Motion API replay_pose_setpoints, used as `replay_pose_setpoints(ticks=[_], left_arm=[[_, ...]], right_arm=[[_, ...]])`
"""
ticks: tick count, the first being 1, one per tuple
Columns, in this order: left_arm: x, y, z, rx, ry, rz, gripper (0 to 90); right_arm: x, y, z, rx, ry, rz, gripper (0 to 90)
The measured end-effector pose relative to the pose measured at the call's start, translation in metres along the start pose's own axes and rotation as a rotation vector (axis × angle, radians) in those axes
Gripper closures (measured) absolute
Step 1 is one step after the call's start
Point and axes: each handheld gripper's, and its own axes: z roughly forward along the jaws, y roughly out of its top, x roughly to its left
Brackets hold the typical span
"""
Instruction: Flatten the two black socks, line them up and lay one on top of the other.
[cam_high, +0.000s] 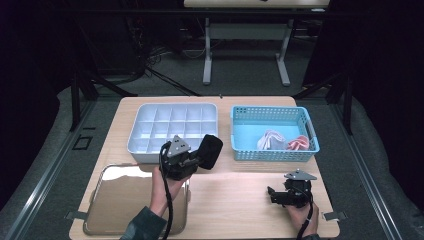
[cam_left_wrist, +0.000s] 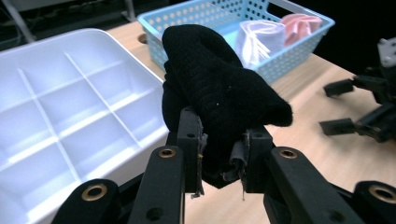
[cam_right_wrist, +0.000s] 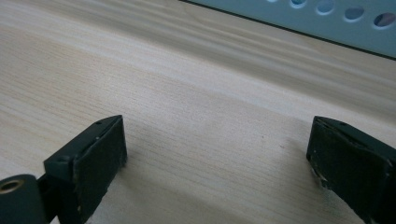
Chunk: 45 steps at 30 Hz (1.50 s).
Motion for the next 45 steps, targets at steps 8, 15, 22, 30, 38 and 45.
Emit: replay_pose_setpoints(ticks=[8,15,22,30,38,45], left_arm=[[0.015,0.011,0.0,-0.014,0.034,-0.013,74.6],[0.028,0.019,0.008,-0.019,0.062,-0.028,74.5],[0.038,0.023,0.02,-0.005,0.092,-0.033,74.5],[0.046,0.022,0.04,0.012,0.123,-0.05,74.5],[0.049,0.02,0.065,0.044,0.146,-0.054,74.3],[0.05,0.016,0.079,0.062,0.158,-0.061,74.2]], right_arm=[[0.0,0.0,0.0,0.002,0.0,-0.001,4.5],[0.0,0.0,0.0,0.001,0.0,-0.001,4.7],[0.0,0.0,0.0,0.0,0.0,-0.001,4.8],[0.001,0.0,0.0,-0.002,0.002,-0.001,4.8],[0.001,0.0,0.0,-0.003,0.001,-0.001,5.0],[0.001,0.0,0.0,-0.002,0.002,-0.002,5.1]])
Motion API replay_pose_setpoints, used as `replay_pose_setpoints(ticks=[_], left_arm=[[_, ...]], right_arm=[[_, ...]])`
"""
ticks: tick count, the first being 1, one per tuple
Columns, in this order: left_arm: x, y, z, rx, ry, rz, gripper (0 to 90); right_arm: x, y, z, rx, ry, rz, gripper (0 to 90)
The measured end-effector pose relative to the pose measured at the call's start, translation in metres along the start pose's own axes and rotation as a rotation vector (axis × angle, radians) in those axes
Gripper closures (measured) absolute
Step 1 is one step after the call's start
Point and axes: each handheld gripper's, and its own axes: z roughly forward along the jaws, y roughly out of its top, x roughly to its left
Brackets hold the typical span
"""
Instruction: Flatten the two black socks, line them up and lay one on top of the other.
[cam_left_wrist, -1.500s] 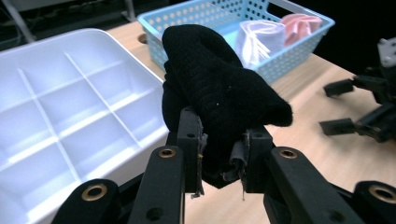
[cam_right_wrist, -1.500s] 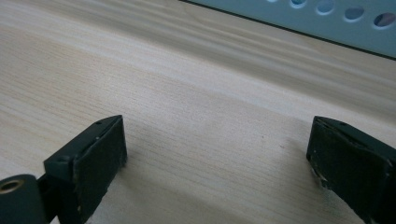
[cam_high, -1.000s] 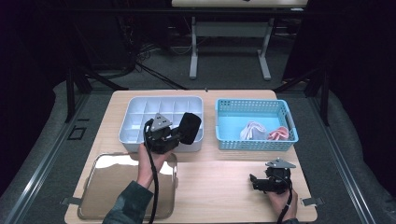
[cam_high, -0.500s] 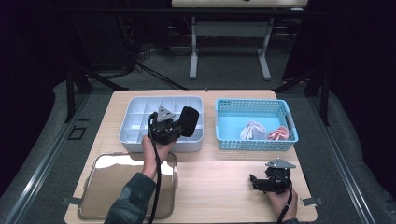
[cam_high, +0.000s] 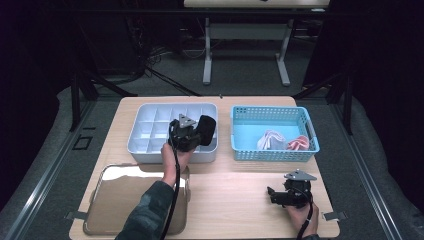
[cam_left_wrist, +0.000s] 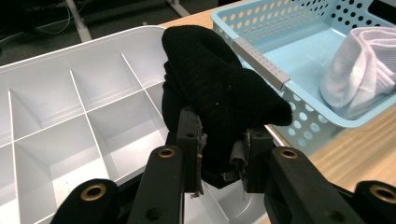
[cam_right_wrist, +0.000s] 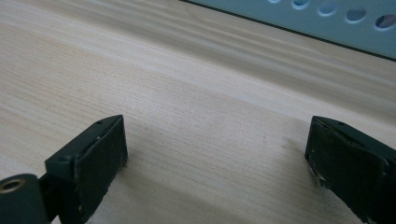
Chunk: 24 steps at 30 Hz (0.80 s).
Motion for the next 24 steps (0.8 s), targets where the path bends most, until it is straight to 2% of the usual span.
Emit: replay_pose_setpoints(ticks=[12,22,24], left_arm=[[-0.003,-0.007,0.016,0.051,0.01,0.006,73.9],[-0.005,-0.01,0.023,0.141,-0.006,0.008,73.3],[-0.004,-0.01,0.022,0.147,-0.011,0.009,73.0]], right_arm=[[0.0,0.0,0.0,-0.004,0.0,-0.003,5.3],[0.0,0.0,0.0,-0.006,0.0,-0.008,5.4],[0.001,0.0,0.0,-0.005,-0.001,-0.009,5.4]])
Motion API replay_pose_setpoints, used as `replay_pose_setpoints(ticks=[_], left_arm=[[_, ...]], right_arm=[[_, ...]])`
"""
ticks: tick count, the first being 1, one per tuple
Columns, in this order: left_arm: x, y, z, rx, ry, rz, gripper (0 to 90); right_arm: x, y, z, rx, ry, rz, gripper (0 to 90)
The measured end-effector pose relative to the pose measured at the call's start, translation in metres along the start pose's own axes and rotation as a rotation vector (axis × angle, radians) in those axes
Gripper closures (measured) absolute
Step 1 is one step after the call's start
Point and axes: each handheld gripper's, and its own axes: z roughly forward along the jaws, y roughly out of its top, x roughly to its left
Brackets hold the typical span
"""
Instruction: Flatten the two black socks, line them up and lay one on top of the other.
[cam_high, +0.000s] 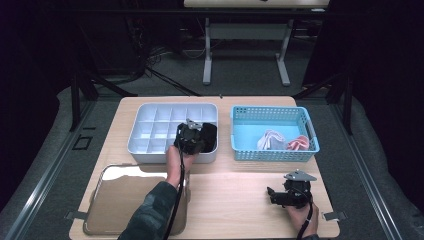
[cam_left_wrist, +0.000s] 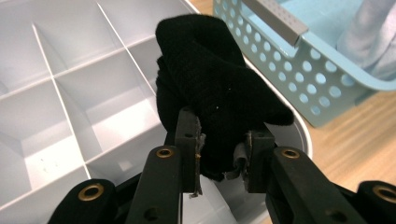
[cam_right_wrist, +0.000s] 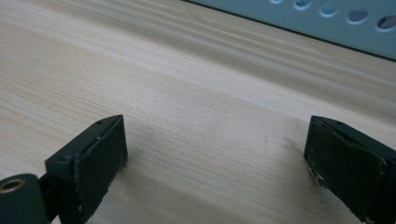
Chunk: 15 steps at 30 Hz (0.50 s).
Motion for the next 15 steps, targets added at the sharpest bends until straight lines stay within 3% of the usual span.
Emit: replay_pose_setpoints(ticks=[6,15], left_arm=[[0.001,0.0,-0.003,0.029,-0.049,-0.011,68.3],[0.005,0.003,-0.014,0.067,-0.114,-0.041,46.1]], right_arm=[[0.0,0.0,0.0,-0.001,0.0,0.001,5.4],[0.0,0.0,0.0,0.0,0.0,0.0,5.4]])
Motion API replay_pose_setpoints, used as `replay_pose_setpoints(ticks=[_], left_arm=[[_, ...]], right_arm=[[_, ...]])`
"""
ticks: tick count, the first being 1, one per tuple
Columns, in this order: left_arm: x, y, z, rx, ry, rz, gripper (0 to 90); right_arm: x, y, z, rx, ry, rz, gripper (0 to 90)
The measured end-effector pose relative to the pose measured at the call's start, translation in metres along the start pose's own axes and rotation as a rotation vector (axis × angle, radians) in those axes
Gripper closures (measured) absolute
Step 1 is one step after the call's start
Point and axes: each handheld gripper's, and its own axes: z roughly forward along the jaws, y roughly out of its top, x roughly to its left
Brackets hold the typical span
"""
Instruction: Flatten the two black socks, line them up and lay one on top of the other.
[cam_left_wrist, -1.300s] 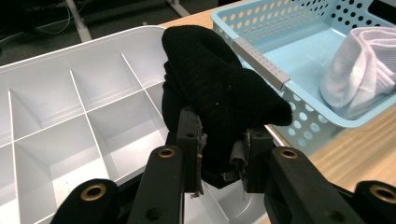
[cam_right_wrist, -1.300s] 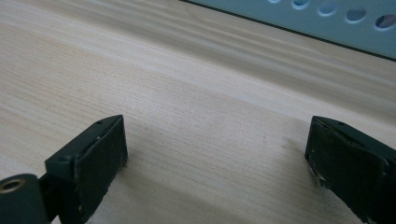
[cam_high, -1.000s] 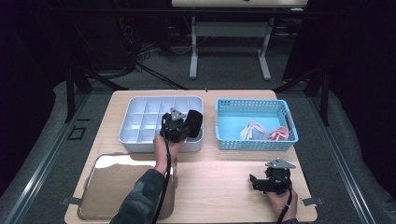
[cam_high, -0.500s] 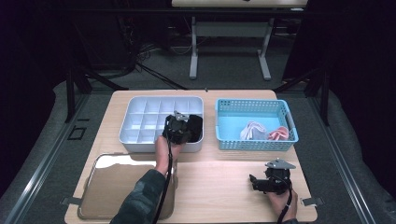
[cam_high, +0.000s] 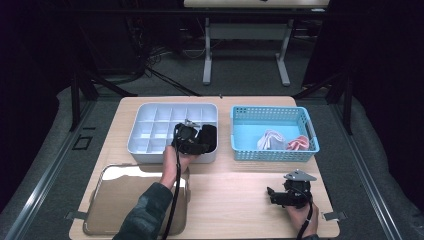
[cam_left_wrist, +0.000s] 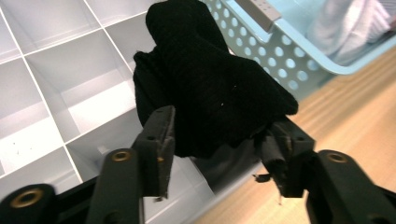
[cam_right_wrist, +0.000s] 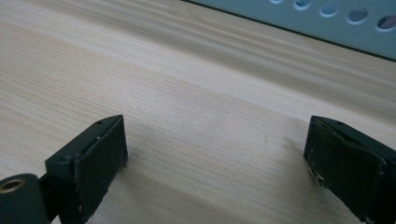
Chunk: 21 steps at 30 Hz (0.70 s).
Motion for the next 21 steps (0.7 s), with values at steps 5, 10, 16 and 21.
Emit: replay_pose_setpoints(ticks=[5,10,16,21], left_arm=[[0.001,0.002,-0.012,0.007,-0.016,0.006,40.3],[0.009,0.011,-0.027,-0.029,-0.056,-0.031,32.6],[0.015,0.025,-0.013,-0.013,-0.062,-0.096,26.4],[0.018,0.026,0.006,0.035,-0.06,-0.123,26.5]], right_arm=[[0.0,0.0,0.0,0.0,0.0,0.0,5.4],[0.0,0.0,0.0,0.0,0.0,0.0,5.4],[0.0,0.0,0.0,-0.001,0.0,0.0,5.4],[0.0,0.0,0.0,0.0,0.001,-0.001,5.4]])
